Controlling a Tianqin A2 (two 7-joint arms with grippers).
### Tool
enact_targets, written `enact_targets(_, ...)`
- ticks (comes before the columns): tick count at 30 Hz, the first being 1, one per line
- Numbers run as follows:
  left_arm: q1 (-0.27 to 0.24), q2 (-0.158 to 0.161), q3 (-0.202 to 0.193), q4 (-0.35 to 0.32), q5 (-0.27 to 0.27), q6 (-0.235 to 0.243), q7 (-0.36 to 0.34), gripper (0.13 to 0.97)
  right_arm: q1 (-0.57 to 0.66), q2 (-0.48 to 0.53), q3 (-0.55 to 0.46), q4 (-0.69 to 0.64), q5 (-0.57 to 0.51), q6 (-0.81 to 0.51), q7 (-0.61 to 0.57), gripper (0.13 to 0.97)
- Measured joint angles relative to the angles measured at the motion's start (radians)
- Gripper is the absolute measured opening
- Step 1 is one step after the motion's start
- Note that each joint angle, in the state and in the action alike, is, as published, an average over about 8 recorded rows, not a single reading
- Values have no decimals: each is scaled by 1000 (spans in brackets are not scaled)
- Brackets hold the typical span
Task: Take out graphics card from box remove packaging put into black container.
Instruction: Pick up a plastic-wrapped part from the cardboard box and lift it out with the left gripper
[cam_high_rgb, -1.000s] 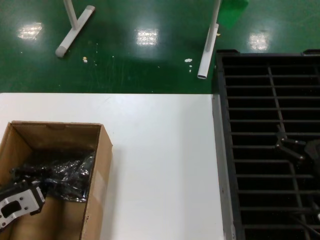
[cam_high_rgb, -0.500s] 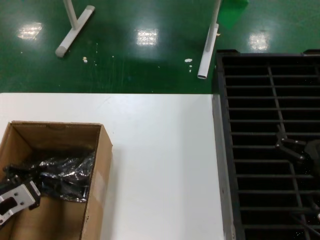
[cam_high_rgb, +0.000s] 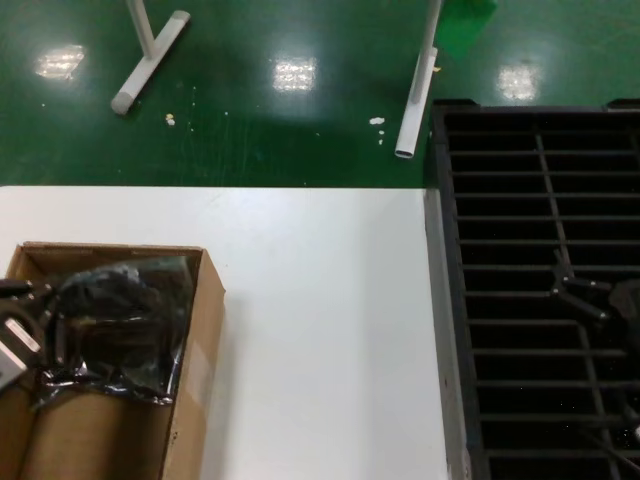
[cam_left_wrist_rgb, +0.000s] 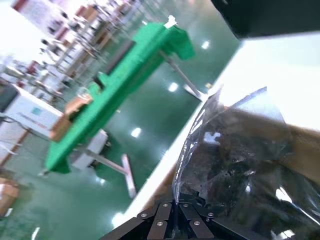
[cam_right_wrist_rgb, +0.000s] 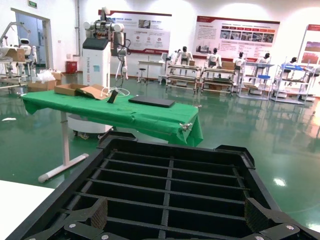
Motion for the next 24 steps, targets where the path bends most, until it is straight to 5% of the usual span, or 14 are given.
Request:
enact_targets(7,196,-75,-212,-112,126,-64,-185,142,0,0,0,1,0,0,0,966)
enact_targets(13,278,-74,-361,-170,184,-69,-260,142,31,23,-40,17,3,-4,9,966)
enact_targets(18,206,-28,-378,-184,165,-35,-217,142,130,61,-147,27,-5,-27,44,966)
enact_targets(24,17,46,-286,-140,109,18,-94,142,298,74,-301,-3,-82,-104,147,966)
